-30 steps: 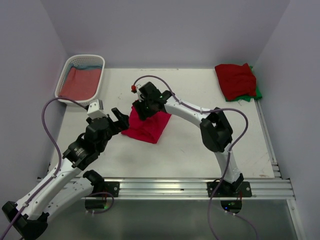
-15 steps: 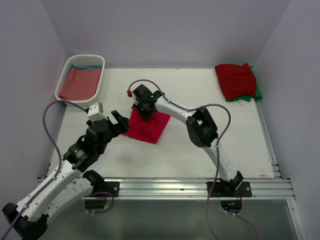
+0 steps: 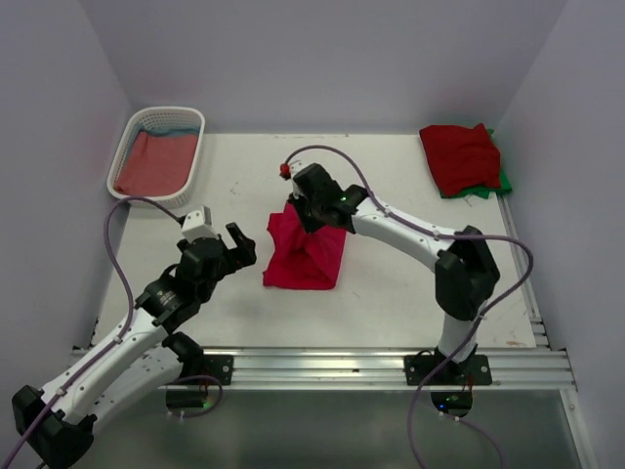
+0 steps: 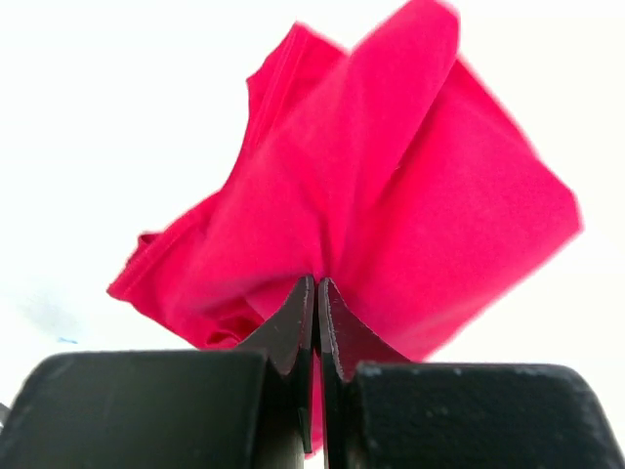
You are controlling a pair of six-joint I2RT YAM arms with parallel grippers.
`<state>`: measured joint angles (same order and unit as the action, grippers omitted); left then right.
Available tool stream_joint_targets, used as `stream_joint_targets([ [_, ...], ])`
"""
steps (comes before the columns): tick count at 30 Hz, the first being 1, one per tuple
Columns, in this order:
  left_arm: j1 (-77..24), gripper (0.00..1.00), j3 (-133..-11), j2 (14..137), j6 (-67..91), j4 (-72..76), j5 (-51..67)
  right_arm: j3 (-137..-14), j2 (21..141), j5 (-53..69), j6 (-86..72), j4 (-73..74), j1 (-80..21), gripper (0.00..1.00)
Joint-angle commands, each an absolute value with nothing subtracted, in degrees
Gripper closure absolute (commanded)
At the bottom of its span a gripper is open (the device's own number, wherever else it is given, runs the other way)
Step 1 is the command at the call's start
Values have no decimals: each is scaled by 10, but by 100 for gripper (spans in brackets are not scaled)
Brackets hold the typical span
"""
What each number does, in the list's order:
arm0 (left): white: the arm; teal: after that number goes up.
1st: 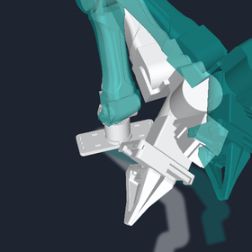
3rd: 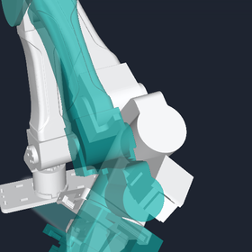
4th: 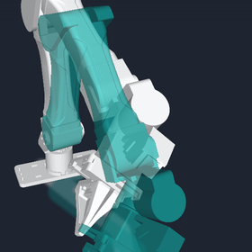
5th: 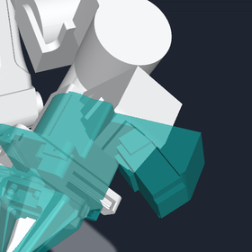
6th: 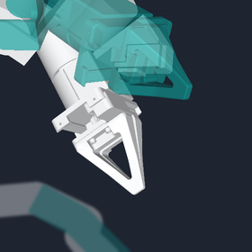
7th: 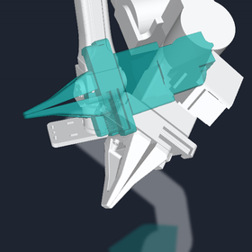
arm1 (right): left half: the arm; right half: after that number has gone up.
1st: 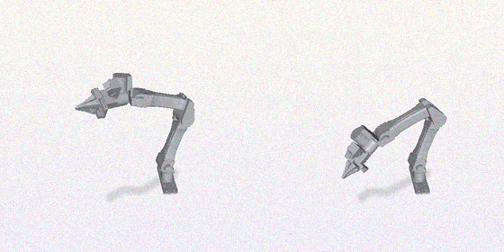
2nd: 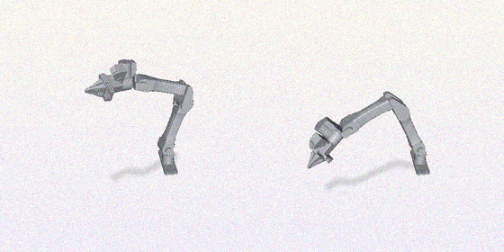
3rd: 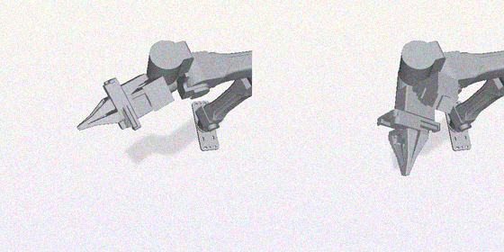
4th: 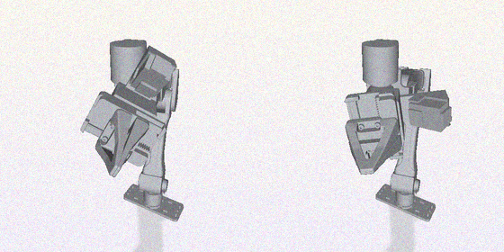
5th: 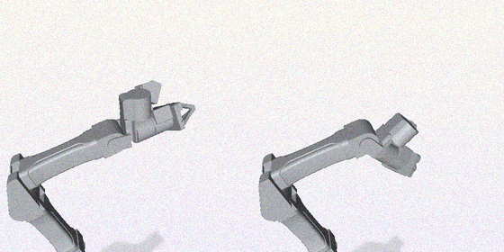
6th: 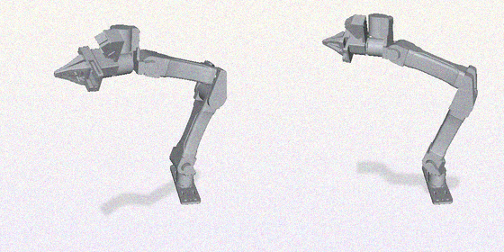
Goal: Fold and stack the t-shirts
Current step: Flatten out the tshirt
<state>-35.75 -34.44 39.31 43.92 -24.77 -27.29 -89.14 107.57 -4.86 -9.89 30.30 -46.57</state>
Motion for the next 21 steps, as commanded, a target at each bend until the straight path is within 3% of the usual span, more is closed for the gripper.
stream_joint_targets([
  [1,-355,0,-329,420,436,-200,-264,-832,977,-105,-130,243,-467,100],
  [6,-355,1,-312,490,418,-135,-215,-740,897,-186,-204,266,-467,100],
  [16,-355,4,-328,606,371,-40,-137,-425,648,-320,-471,212,-467,100],
  [21,-355,8,-347,645,346,14,-78,-366,585,-327,-533,213,-467,100],
])
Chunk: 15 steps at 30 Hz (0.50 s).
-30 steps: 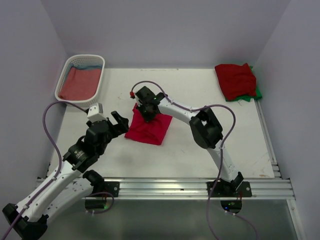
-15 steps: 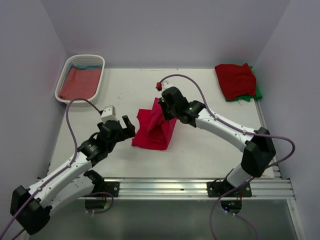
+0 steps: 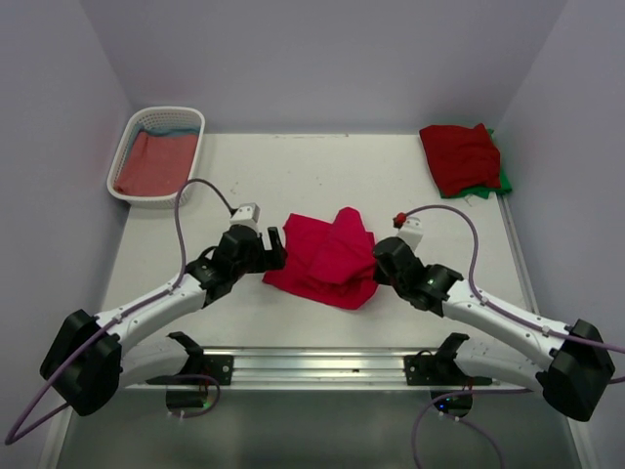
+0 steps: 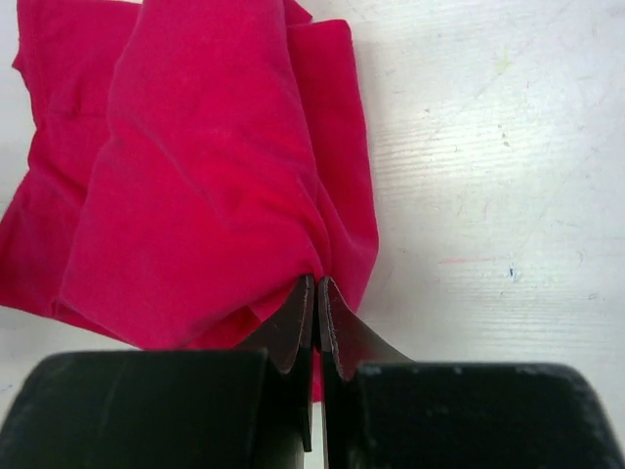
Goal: Fold and stack the t-shirts
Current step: Flatten out the tshirt
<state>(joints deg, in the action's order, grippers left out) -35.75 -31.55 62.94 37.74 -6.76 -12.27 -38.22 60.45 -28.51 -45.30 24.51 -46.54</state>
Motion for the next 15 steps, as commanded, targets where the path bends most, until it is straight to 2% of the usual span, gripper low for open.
stream_joint_targets([
  [1,-356,9,-354,651,342,20,-71,-353,584,-321,-534,207,-468,100],
  [3,-357,10,-370,672,330,37,-44,-354,601,-310,-527,207,-467,53],
  [5,-359,11,-383,691,322,43,-26,-373,622,-296,-519,219,-468,31],
  [8,-359,16,-416,732,313,55,24,-386,632,-317,-512,228,-482,27],
  [11,-362,18,-459,785,316,14,3,-395,604,-350,-503,235,-500,29],
  [13,-362,22,-482,827,316,9,2,-403,584,-357,-495,239,-503,35],
  [15,-361,31,-496,861,319,11,2,-408,573,-362,-483,246,-503,40],
])
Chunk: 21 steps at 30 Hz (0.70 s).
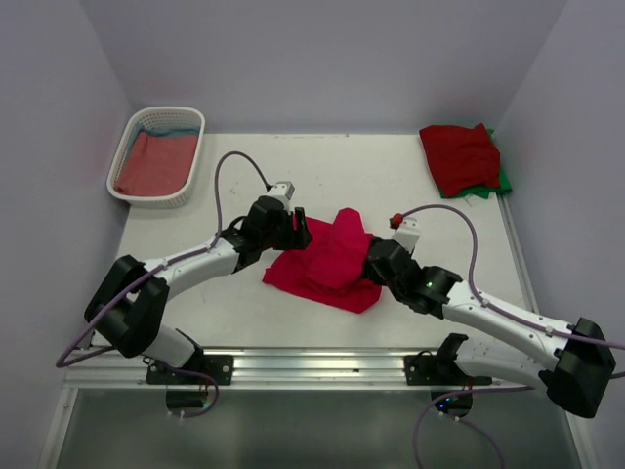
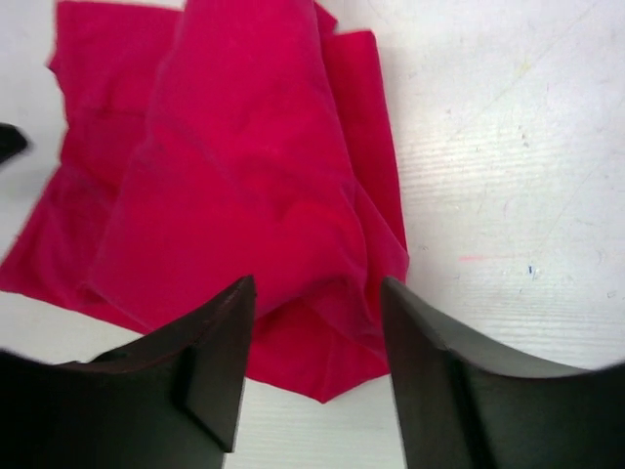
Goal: Fold and stack the t-shirts
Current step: Flatten out the tshirt
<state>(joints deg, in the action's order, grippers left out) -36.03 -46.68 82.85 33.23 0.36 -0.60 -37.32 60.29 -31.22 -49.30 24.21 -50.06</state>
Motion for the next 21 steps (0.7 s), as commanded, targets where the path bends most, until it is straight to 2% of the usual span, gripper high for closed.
stream_joint_targets([
  [1,-362,35,-501,871,320,11,3,-410,567,-364,-478,248,-504,46],
  [2,-362,42,-505,888,323,5,2,-410,559,-365,-476,250,-504,49],
  [5,-367,50,-522,911,326,-25,-21,-407,545,-364,-474,250,-503,59],
  [15,-395,51,-546,954,328,-91,-47,-406,549,-366,-462,243,-504,60],
  [21,-403,55,-534,967,346,-114,-54,-420,572,-359,-452,232,-504,60],
])
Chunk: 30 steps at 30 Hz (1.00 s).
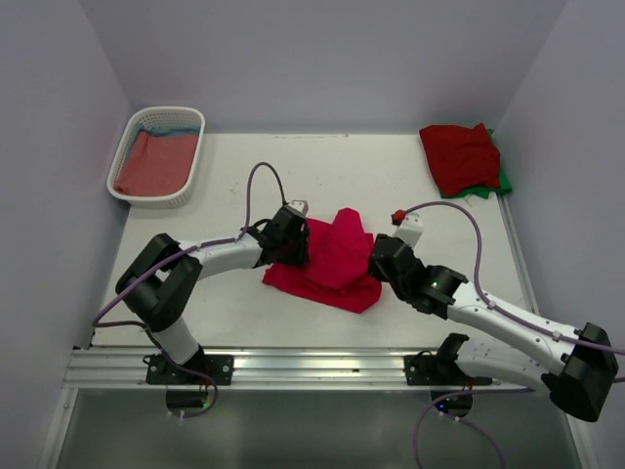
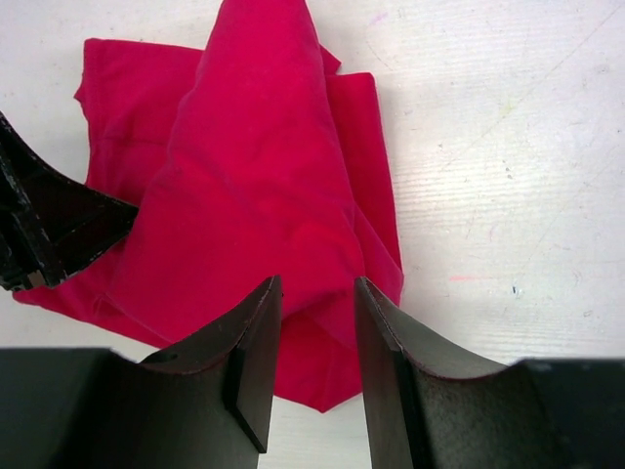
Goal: Fold and stack the t-shirts
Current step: Flatten out the tshirt
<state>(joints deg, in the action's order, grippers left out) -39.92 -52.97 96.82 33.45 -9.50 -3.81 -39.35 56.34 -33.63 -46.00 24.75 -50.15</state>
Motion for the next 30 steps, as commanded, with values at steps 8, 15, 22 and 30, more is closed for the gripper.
stream_joint_targets([
  [8,-406,94,-511,972,346,-102,-67,-423,601,-334,-439,204,-504,67],
  [15,-411,100,-497,958,359,-92,-86,-474,644,-279,-380,174,-504,88],
  [22,-432,100,-497,828,378,-147,-160,-562,759,-224,-324,168,-504,90],
  [30,-434,100,-496,700,388,-187,-198,-648,885,-170,-301,163,-504,67],
])
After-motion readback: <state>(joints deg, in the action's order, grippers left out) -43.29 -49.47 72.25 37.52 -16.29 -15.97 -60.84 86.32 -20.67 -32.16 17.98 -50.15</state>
